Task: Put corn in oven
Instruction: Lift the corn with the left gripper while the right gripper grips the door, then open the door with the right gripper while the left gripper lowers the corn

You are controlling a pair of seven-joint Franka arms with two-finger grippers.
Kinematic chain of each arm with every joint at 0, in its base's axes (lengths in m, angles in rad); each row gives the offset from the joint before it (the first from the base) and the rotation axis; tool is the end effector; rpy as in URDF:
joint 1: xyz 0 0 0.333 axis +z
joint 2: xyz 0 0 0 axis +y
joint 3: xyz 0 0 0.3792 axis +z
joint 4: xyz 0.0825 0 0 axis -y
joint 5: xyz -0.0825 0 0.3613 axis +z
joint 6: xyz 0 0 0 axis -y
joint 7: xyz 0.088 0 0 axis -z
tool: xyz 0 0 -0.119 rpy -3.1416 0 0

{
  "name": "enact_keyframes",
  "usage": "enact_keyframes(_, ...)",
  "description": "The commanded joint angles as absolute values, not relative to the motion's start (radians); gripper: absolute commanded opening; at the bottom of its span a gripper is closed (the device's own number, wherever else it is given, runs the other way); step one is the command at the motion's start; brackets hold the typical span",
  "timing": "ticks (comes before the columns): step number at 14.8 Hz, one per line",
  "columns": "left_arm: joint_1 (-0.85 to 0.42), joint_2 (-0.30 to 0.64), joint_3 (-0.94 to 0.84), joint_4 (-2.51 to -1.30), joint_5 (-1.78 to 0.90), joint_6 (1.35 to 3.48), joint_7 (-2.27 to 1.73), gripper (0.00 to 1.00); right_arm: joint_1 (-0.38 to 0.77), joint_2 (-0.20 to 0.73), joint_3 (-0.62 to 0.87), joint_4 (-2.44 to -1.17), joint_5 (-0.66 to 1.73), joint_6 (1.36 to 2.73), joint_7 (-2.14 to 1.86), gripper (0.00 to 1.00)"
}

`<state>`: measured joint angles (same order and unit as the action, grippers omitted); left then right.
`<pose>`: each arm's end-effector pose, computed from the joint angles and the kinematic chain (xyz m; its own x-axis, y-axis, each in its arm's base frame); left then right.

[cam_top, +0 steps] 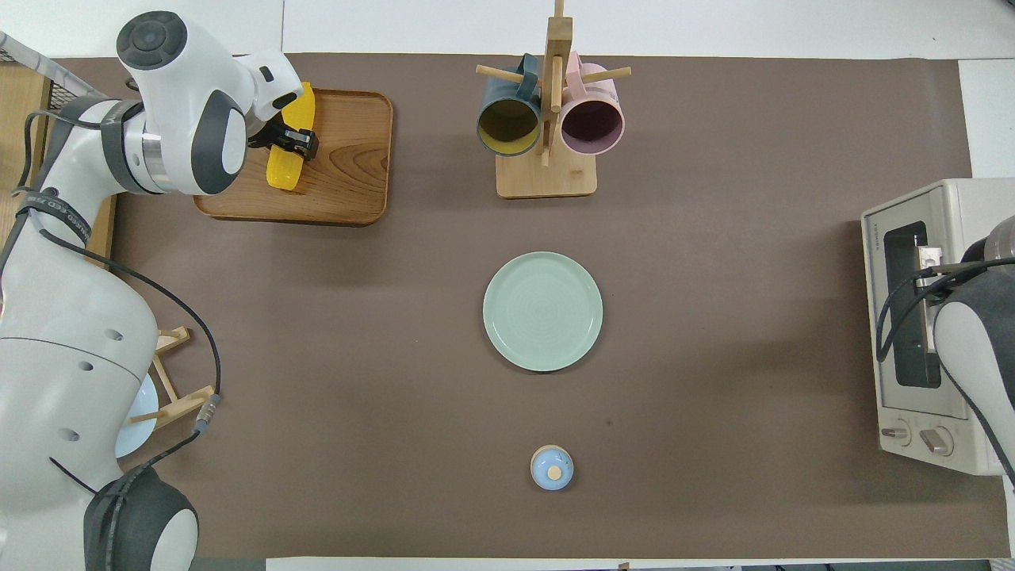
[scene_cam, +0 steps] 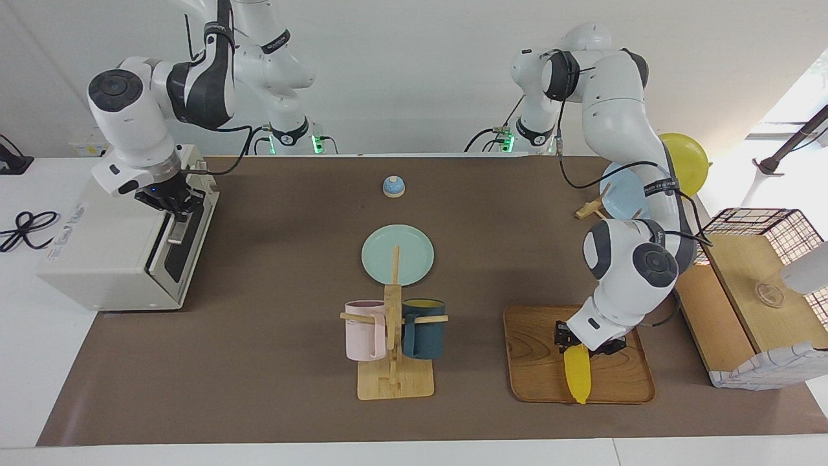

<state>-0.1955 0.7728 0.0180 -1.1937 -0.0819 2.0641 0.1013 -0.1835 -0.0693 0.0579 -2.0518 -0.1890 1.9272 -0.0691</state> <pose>0.7741 -0.1487 0.3741 0.9647 -0.2428 0.1024 -0.2490 -0.9671 0.0529 0.4963 -0.0773 0.5257 0.9973 0.0079 -0.0734 0.0204 -0.9850 0.1715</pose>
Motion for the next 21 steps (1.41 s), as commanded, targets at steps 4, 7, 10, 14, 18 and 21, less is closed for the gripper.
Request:
enact_keyframes(4,-0.274,0.476,0.025,-1.410,-0.114,1.936,-0.102,0.00,-0.121,-0.038,0.061,-2.112,-0.144,2.013,0.012,0.00)
enact_keyframes(7,-0.337,0.310,0.021,-1.578,-0.149,1.930,-0.182,0.00,-0.114,-0.014,0.061,-2.157,-0.132,2.104,0.023,0.00)
enact_keyframes(10,-0.443,0.212,0.021,-1.687,-0.155,1.924,-0.326,0.00,-0.110,0.038,0.063,-2.164,-0.130,2.164,0.023,0.00)
enact_keyframes(14,-0.593,0.160,0.023,-1.796,-0.155,1.971,-0.484,0.00,-0.084,0.046,0.063,-2.232,-0.130,2.279,0.050,0.00)
enact_keyframes(18,-0.730,0.075,0.023,-1.995,-0.155,2.171,-0.613,0.00,-0.069,0.081,0.063,-2.267,-0.130,2.352,0.058,0.00)
enact_keyframes(21,-0.819,0.081,0.023,-2.049,-0.155,2.290,-0.718,0.00,-0.068,0.120,0.064,-2.267,-0.130,2.382,0.069,0.00)
